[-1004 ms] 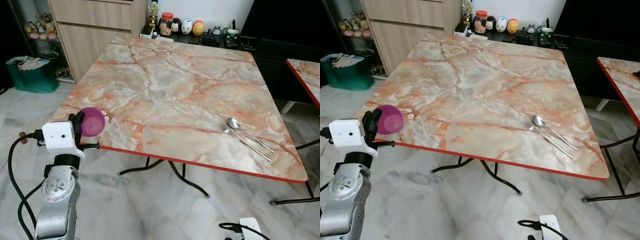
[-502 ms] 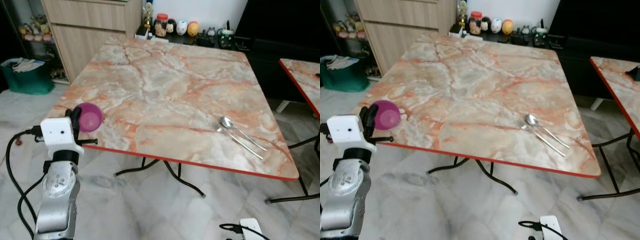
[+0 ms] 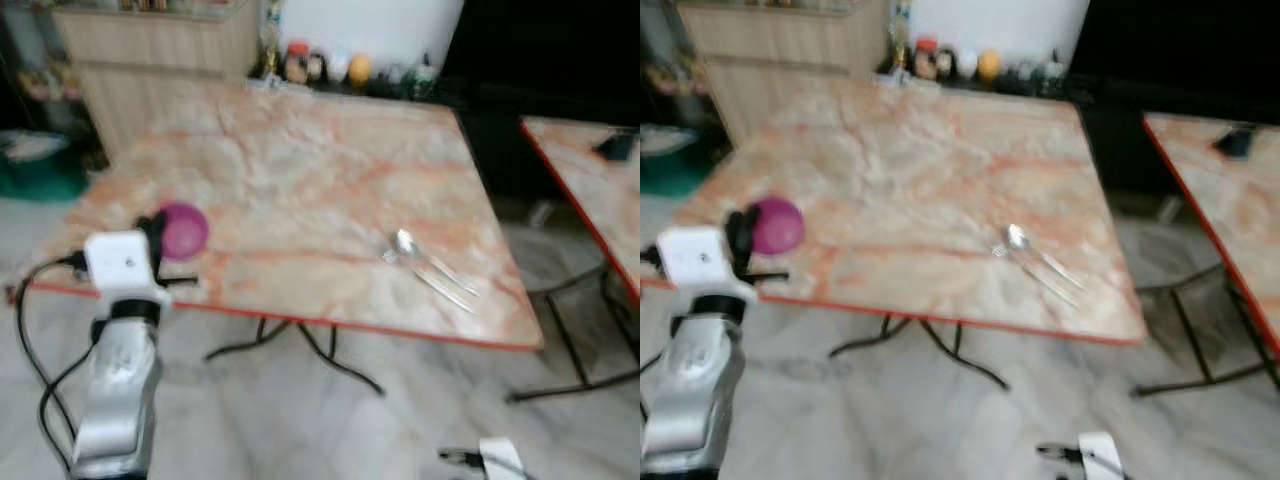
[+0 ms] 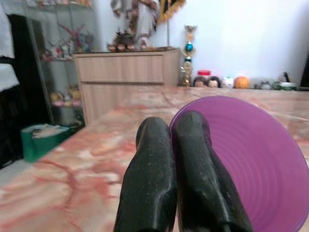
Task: Setting the table
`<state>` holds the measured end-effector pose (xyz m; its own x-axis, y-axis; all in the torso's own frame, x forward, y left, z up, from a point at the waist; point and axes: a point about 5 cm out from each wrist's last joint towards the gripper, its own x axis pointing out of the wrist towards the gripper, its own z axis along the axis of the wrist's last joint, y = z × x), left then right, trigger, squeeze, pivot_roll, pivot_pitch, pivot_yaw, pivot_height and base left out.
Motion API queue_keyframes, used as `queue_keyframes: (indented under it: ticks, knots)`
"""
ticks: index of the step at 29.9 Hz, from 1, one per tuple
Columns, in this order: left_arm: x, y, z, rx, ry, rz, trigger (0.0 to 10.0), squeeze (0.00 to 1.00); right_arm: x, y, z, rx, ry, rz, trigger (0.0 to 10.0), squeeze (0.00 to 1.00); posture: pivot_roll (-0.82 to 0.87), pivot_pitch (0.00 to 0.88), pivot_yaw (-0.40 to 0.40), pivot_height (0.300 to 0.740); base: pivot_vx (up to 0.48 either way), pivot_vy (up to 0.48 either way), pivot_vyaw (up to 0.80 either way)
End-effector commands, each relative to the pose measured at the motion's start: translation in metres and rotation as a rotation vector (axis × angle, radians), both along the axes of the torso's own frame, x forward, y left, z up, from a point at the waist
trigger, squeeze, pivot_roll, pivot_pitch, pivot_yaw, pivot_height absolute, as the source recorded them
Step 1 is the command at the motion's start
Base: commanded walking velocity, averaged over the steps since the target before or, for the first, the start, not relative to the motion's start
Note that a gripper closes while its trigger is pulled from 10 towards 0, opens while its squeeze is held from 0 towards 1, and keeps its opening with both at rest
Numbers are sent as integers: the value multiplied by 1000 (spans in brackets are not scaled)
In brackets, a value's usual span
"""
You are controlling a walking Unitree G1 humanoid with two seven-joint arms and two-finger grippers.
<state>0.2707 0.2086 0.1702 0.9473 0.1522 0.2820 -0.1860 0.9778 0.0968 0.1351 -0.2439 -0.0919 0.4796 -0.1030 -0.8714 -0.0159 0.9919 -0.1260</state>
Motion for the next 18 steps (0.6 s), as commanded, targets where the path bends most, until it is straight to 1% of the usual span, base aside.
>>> queue_keyframes:
  ticks: [1,18]
  knots:
    - [3,-5,4,7,-21,-21,10000,0,0,-5,1,-9,-5,-14,10000,0,94,0,-79,740,0,-319,0]
    - [7,-10,-1,-4,-4,-51,10000,0,-2,0,-1,9,-7,-17,10000,0,98,0,-73,740,0,-316,0]
